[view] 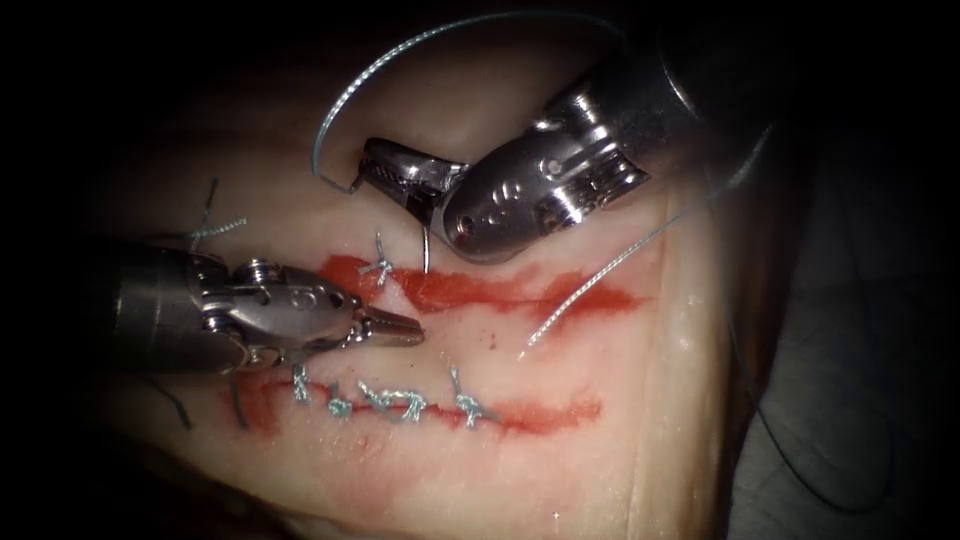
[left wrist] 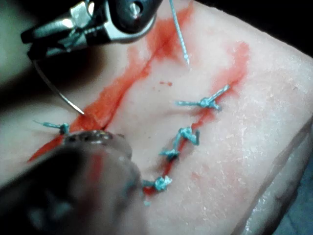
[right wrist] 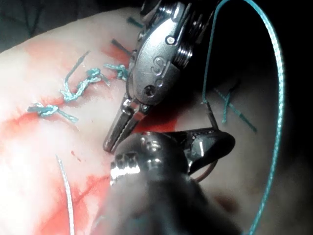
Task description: Wound Closure
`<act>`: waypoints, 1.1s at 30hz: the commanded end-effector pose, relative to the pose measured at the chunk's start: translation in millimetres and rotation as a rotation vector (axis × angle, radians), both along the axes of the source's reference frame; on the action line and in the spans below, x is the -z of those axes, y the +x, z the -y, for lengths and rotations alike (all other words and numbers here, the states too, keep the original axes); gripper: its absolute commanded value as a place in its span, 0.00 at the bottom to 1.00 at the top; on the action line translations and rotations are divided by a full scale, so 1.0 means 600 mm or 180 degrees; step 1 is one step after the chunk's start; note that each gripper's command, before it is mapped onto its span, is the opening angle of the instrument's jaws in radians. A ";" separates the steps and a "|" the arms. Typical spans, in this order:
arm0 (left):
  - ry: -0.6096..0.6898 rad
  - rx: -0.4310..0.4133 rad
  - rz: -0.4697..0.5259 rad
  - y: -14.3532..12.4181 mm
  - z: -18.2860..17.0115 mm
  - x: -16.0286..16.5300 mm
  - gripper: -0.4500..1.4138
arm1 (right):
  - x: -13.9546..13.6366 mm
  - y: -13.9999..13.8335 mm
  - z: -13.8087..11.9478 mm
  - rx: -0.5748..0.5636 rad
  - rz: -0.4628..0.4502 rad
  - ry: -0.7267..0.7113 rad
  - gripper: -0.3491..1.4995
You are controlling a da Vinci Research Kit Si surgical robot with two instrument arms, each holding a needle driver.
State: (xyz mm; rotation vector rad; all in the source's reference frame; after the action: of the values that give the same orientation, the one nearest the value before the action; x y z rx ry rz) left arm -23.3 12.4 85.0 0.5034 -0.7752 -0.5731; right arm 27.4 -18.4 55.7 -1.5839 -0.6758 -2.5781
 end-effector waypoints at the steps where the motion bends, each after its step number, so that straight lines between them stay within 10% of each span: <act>1: -0.0002 0.0002 0.0003 -0.0008 -0.0002 -0.0008 0.00 | -0.0008 0.0015 -0.0002 0.0010 0.0015 0.0001 0.00; 31: -0.0097 -0.0055 -0.0043 -0.0001 -0.0007 -0.0010 0.00 | -0.0021 -0.0002 -0.0011 -0.0408 0.0028 0.1000 0.00; 33: -0.0119 -0.0083 -0.0031 0.0002 -0.0011 -0.0009 0.29 | -0.0027 -0.0004 -0.0008 -0.0410 0.0068 0.1105 0.00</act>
State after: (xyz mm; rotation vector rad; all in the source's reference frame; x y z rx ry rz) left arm -22.5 13.1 85.1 0.4757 -0.7664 -0.5331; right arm 26.3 -17.9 56.9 -1.3493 -0.2842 -2.4539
